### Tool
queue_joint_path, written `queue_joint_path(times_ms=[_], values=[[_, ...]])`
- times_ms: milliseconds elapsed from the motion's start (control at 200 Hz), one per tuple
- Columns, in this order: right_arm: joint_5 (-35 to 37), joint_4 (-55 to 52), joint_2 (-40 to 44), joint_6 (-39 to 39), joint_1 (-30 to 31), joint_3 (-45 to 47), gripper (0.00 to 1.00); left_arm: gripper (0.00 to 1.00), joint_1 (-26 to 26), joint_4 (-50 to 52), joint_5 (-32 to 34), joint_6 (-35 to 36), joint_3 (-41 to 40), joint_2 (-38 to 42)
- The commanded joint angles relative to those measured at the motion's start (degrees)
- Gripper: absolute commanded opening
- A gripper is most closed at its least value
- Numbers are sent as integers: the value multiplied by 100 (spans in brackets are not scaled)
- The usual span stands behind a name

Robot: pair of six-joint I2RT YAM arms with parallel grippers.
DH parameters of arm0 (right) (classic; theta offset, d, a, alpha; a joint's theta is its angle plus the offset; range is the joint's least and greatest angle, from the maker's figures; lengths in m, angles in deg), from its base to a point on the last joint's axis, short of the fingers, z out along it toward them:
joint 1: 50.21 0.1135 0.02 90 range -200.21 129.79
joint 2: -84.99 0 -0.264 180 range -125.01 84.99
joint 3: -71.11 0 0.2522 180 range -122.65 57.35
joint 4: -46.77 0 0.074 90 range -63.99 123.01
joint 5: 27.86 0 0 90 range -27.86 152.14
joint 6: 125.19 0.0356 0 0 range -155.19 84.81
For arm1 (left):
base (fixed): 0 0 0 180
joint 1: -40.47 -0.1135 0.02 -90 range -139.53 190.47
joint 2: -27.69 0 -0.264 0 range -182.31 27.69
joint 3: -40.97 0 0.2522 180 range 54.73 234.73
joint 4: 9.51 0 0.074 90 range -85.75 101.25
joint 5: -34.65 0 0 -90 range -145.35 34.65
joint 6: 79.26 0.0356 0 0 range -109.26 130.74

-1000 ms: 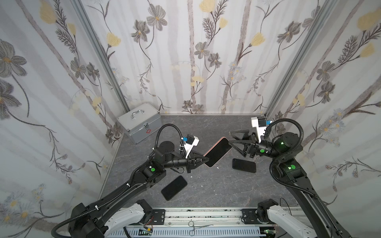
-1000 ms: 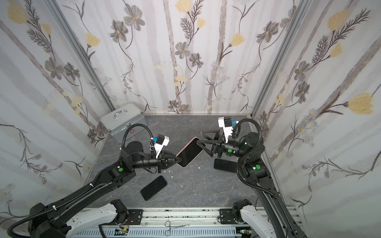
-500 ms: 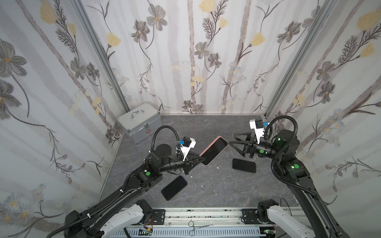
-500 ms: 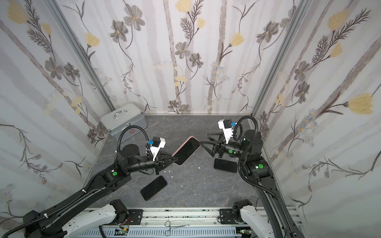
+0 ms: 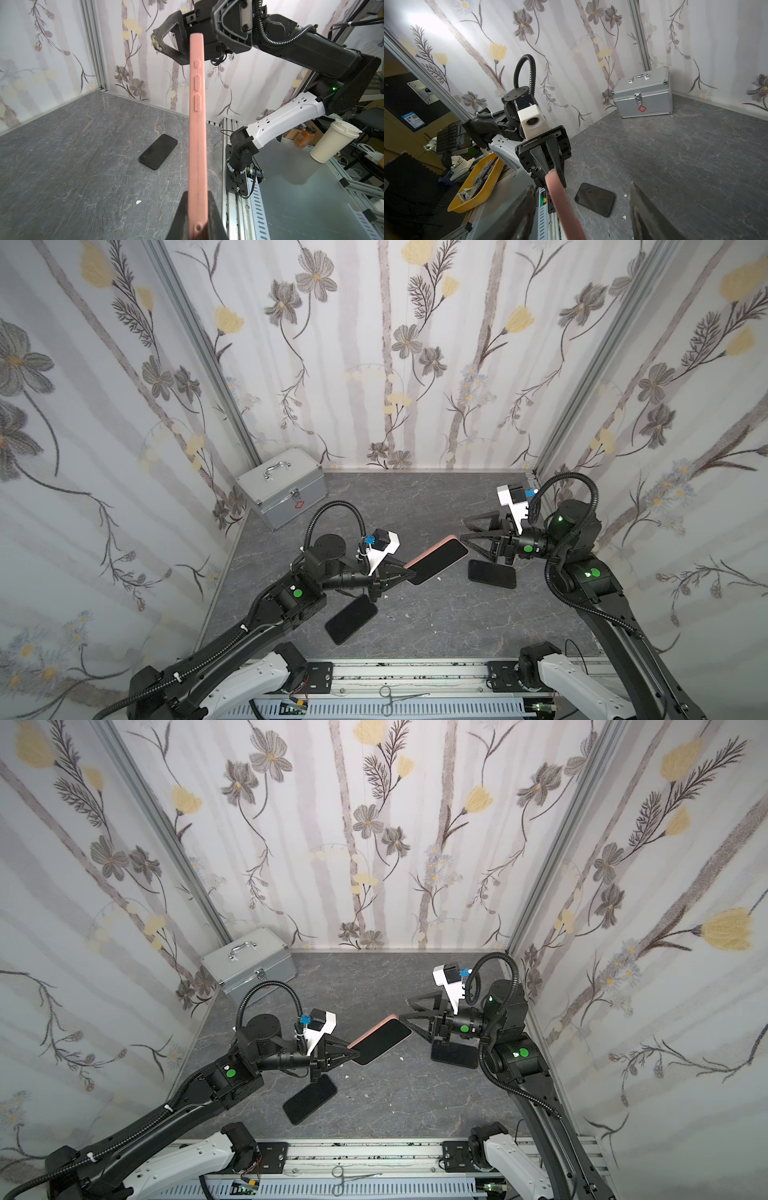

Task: Take the phone out of the phone case
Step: Remove the phone case from the phone.

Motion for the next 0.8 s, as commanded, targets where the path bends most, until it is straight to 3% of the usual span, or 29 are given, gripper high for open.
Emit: queue_joint_path(times_ms=[0, 794], values=[[-246, 177, -41, 110, 49, -39, 65, 0, 7, -405, -82, 314, 14, 57], [-689, 736, -290, 881, 517, 132, 26, 0, 49, -405, 54, 686, 33, 180]])
